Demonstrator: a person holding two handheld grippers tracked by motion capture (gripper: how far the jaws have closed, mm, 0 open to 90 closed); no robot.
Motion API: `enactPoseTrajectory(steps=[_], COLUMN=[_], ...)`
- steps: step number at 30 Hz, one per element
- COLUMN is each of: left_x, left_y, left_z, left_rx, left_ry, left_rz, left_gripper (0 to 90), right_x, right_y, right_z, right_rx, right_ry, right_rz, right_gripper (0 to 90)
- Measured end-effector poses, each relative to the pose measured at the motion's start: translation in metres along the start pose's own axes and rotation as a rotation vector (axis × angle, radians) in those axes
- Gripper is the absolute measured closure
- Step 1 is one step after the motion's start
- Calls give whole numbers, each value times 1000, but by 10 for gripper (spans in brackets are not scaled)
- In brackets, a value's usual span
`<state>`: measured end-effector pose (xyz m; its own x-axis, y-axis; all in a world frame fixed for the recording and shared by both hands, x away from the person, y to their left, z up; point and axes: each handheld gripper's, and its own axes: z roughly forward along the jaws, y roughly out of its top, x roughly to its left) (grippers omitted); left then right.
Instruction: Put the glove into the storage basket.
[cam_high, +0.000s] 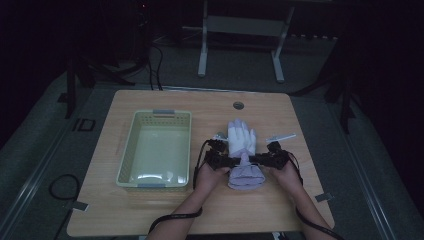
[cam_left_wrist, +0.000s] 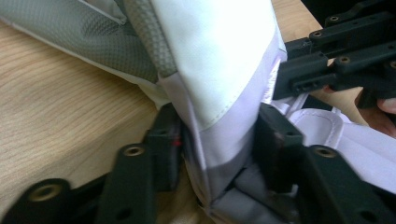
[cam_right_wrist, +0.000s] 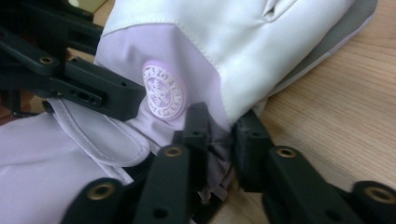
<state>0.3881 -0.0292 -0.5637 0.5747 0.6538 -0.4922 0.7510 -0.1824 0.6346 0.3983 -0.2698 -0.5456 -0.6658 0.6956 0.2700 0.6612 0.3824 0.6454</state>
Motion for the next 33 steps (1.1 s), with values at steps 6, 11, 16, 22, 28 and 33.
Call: enactPoseTrajectory(steps=[6, 11, 16, 22, 28, 33], left_x=[-11, -26, -37, -47, -52, -55], left_y=[7, 13, 20, 29, 42, 54], left_z=[-5, -13, -23, -41, -63, -83], left_rx=[24, 24, 15, 9, 22, 21], left_ry=[20, 53, 66, 76, 77, 94], left_rz=[36, 87, 116, 139, 157, 179], left_gripper=[671, 676, 685, 691, 693, 694], right_x=[8, 13, 20, 31, 43, 54], right_y=[0, 3, 9, 18, 32, 47], right_z=[-8, -18, -31, -45, -55, -62], right_rx=[-26, -35, -72, -104, -121, -150], right_ry=[-31, -47, -54, -57, -54, -44], right_rz=[-11, -28, -42, -65, -86, -103], right_gripper=[817, 820, 824, 824, 824, 824])
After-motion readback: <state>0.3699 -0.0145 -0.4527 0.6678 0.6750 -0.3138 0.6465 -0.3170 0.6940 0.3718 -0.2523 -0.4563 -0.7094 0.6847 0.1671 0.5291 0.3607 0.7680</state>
